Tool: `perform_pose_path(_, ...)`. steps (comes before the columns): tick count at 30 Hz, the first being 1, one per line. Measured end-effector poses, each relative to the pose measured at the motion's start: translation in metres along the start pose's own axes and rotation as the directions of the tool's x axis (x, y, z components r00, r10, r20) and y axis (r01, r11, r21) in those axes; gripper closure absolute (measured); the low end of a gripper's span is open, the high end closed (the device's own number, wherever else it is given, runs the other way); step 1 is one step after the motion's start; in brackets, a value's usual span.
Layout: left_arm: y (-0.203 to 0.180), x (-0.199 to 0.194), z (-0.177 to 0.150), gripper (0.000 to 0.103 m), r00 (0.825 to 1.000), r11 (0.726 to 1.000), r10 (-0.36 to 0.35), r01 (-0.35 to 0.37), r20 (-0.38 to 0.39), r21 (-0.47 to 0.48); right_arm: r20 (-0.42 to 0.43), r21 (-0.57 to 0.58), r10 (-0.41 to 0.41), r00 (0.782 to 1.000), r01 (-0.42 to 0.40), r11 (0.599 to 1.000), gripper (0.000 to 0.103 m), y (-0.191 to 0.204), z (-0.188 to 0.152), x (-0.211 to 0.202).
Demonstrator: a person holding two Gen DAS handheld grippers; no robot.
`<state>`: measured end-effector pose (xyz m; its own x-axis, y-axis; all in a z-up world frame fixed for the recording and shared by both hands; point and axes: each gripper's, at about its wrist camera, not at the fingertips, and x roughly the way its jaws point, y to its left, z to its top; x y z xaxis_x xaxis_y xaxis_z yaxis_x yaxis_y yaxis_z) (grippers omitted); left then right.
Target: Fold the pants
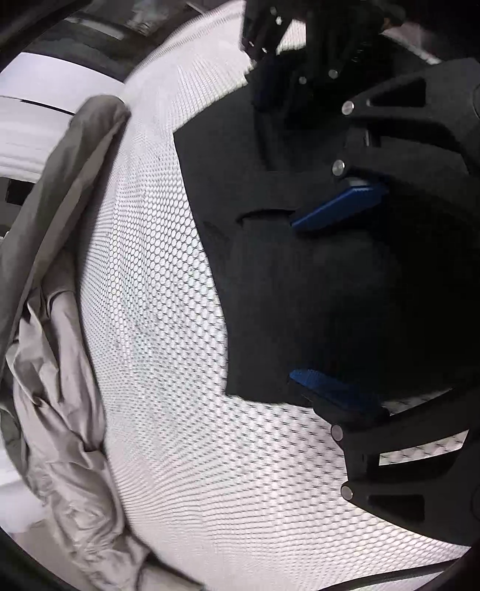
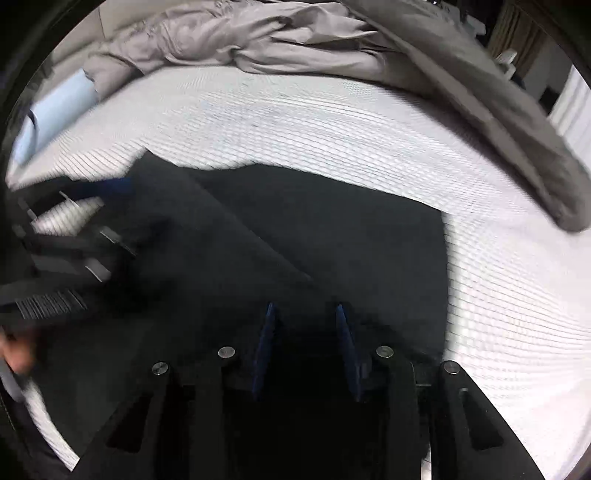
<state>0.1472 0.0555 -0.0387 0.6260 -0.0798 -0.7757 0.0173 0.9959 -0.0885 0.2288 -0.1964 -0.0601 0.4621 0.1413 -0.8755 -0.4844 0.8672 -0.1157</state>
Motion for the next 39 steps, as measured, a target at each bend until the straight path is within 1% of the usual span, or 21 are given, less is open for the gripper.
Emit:
perform_pose_path(2,0.0,-0.024,-0.009,0.035,1.0,1.0,-0.002,0.002,0.021,-0.002,0.025,0.007,0.025,0.999,-0.025,1.0,0.069,-0.003,-0.008,-0.011)
perform_pose_path(5,-0.012,-0.055,-0.023,0.035,0.991,0.993,-0.117,0.115,0.059,0.035,0.103,0.048,0.125,0.987,-0.13,0.99,0.068,0.001,-0.009,-0.035)
perform_pose_path(6,-0.02,-0.058,-0.029,0.035,0.989,0.989,-0.137,0.133,0.058,0.066,0.142,0.064,0.185,0.972,-0.196,0.979,0.067,0.006,-0.007,-0.042)
perform_pose_path(8,-0.04,-0.049,-0.044,0.035,0.992,0.982,-0.127,0.124,0.007,0.144,0.143,0.062,0.224,0.964,-0.235,0.97,0.065,0.02,-0.006,-0.043)
perform_pose_path(11,-0.042,-0.039,-0.059,0.034,0.996,0.98,-0.084,0.085,-0.009,0.178,0.036,0.023,0.199,0.979,-0.2,0.98,0.065,0.04,-0.011,-0.015)
perform_pose_path(13,-0.038,-0.048,-0.062,0.032,0.996,0.98,-0.085,0.085,-0.005,0.181,0.046,0.009,0.17,0.984,-0.17,0.985,0.065,0.032,-0.023,-0.016)
perform_pose_path(15,-0.025,-0.057,-0.065,0.03,0.996,0.987,-0.088,0.087,0.0,0.139,0.048,0.008,0.102,0.994,-0.103,0.995,0.066,0.02,-0.031,-0.019)
perform_pose_path(16,-0.018,-0.062,-0.068,0.03,0.997,0.99,-0.082,0.081,0.01,0.116,0.06,0.022,0.112,0.992,-0.114,0.993,0.067,0.012,-0.036,-0.023)
perform_pose_path(17,-0.016,-0.065,-0.069,0.031,0.998,0.994,-0.054,0.051,0.024,0.101,0.075,0.037,0.141,0.987,-0.144,0.989,0.067,0.007,-0.039,-0.026)
perform_pose_path(18,-0.015,-0.071,-0.071,0.031,0.999,0.996,0.004,-0.008,0.045,0.091,0.102,0.042,0.142,0.985,-0.147,0.988,0.067,0.007,-0.043,-0.033)
perform_pose_path(19,-0.019,-0.075,-0.073,0.033,0.998,0.995,0.014,-0.02,0.059,0.095,0.12,0.044,0.121,0.985,-0.127,0.991,0.065,0.014,-0.045,-0.04)
perform_pose_path(20,-0.022,-0.076,-0.071,0.033,0.998,0.994,-0.026,0.02,0.062,0.11,0.129,0.036,0.131,0.983,-0.136,0.99,0.064,0.014,-0.043,-0.041)
perform_pose_path(21,-0.032,-0.079,-0.073,0.032,0.994,0.987,-0.096,0.088,0.055,0.135,0.147,0.009,0.191,0.971,-0.194,0.981,0.063,0.025,-0.041,-0.048)
perform_pose_path(22,-0.04,-0.079,-0.076,0.032,0.992,0.981,-0.122,0.114,0.042,0.16,0.157,-0.017,0.238,0.959,-0.238,0.971,0.061,0.038,-0.038,-0.052)
perform_pose_path(23,-0.049,-0.077,-0.08,0.032,0.992,0.974,-0.126,0.119,0.027,0.192,0.159,-0.036,0.251,0.955,-0.248,0.968,0.058,0.042,-0.032,-0.052)
perform_pose_path(25,-0.065,-0.066,-0.088,0.03,0.997,0.964,-0.08,0.077,0.002,0.253,0.14,-0.063,0.258,0.956,-0.251,0.966,0.057,0.06,-0.025,-0.042)
perform_pose_path(27,-0.065,-0.061,-0.093,0.03,0.997,0.956,-0.073,0.075,-0.018,0.283,0.07,-0.097,0.203,0.977,-0.195,0.976,0.057,0.07,-0.028,-0.021)
perform_pose_path(31,-0.046,-0.07,-0.098,0.024,0.997,0.951,-0.073,0.076,-0.021,0.301,0.076,-0.098,0.123,0.989,-0.115,0.989,0.053,0.046,-0.037,-0.025)
perform_pose_path(35,-0.03,-0.086,-0.108,0.024,0.996,0.962,-0.09,0.081,0.023,0.261,0.106,-0.128,0.076,0.991,-0.062,0.99,0.053,0.037,-0.051,-0.043)
perform_pose_path(36,-0.029,-0.088,-0.105,0.024,0.994,0.961,-0.109,0.096,0.033,0.261,0.128,-0.112,0.081,0.988,-0.067,0.991,0.053,0.038,-0.051,-0.05)
perform_pose_path(39,-0.04,-0.092,-0.105,0.024,0.987,0.948,-0.159,0.142,0.038,0.285,0.162,-0.067,0.225,0.961,-0.216,0.974,0.053,0.04,-0.051,-0.066)
